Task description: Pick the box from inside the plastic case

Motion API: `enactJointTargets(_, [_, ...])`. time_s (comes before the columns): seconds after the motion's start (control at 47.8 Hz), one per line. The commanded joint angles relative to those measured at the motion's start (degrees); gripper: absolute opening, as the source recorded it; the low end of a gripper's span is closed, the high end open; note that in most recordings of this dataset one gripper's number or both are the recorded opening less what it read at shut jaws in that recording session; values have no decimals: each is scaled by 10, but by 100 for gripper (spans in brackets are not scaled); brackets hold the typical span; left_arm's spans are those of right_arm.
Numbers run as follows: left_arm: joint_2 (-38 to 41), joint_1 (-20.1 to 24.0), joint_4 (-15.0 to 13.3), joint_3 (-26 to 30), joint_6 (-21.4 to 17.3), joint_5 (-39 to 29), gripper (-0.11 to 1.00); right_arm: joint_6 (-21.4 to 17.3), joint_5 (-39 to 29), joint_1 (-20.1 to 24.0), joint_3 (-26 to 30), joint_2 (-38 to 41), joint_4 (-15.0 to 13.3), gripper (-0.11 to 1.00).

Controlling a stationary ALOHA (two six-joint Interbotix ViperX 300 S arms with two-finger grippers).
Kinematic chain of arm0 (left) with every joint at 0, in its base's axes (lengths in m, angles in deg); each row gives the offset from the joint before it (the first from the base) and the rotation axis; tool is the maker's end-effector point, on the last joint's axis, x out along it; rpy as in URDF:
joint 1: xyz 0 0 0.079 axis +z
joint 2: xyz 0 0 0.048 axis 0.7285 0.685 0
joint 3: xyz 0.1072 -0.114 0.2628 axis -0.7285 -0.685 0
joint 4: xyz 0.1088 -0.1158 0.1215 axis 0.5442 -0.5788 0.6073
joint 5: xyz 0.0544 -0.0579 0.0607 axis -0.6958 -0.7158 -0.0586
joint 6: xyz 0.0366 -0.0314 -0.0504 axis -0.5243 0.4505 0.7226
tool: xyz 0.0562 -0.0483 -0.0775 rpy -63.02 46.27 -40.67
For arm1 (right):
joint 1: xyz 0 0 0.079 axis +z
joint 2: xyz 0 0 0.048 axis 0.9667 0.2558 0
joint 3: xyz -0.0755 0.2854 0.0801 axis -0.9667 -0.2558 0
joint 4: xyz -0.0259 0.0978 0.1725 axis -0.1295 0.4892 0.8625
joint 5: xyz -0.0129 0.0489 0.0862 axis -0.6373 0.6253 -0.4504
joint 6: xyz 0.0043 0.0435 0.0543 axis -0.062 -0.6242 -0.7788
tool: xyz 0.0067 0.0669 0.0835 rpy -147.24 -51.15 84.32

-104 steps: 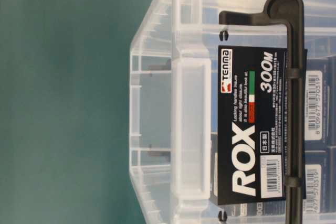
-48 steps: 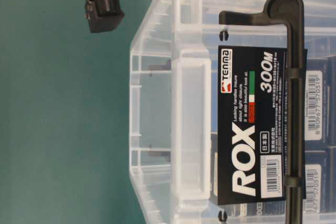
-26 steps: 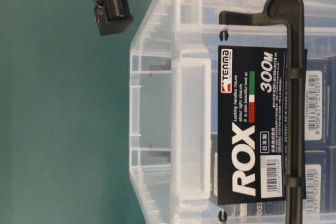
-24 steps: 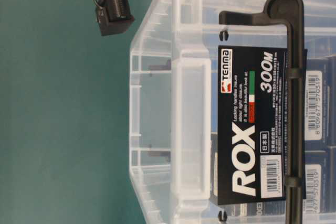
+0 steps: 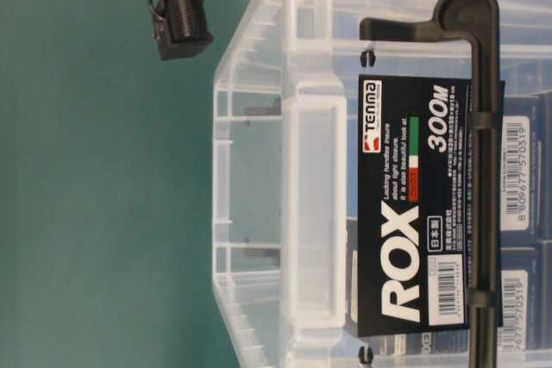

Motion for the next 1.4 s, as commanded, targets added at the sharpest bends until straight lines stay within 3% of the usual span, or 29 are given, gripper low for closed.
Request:
enactJointTargets(0.0, [3,-1,1,16,2,3,-7,-3,4,-1,11,-17,2,98])
enactJointTargets(0.23, [3,-1,1,17,-3,2,-7,-21,-58,-2,25,-122,2,98])
enactJointTargets(0.481, [3,0,1,17,1,-15,-7,-85,-89,4,25,-279,2,98])
enactJointTargets(0.606, [3,0,1,17,2,-15,-7,-119,-68,19,4,-351,2,98])
enactJointTargets(0.773, [4,2,1,16,1,-15,-7,-156,14,33,-47,-451,2,98])
enactJointTargets(0.982, [2,1,1,17,2,-15,-7,-162,40,71,-96,-570,2,98])
enactJointTargets(1.171, [2,1,1,17,1,-15,-7,-172,16,127,-108,-613,2,98])
enactJointTargets(1.38, [1,1,1,17,1,-16,-7,-184,34,187,-111,-602,2,98])
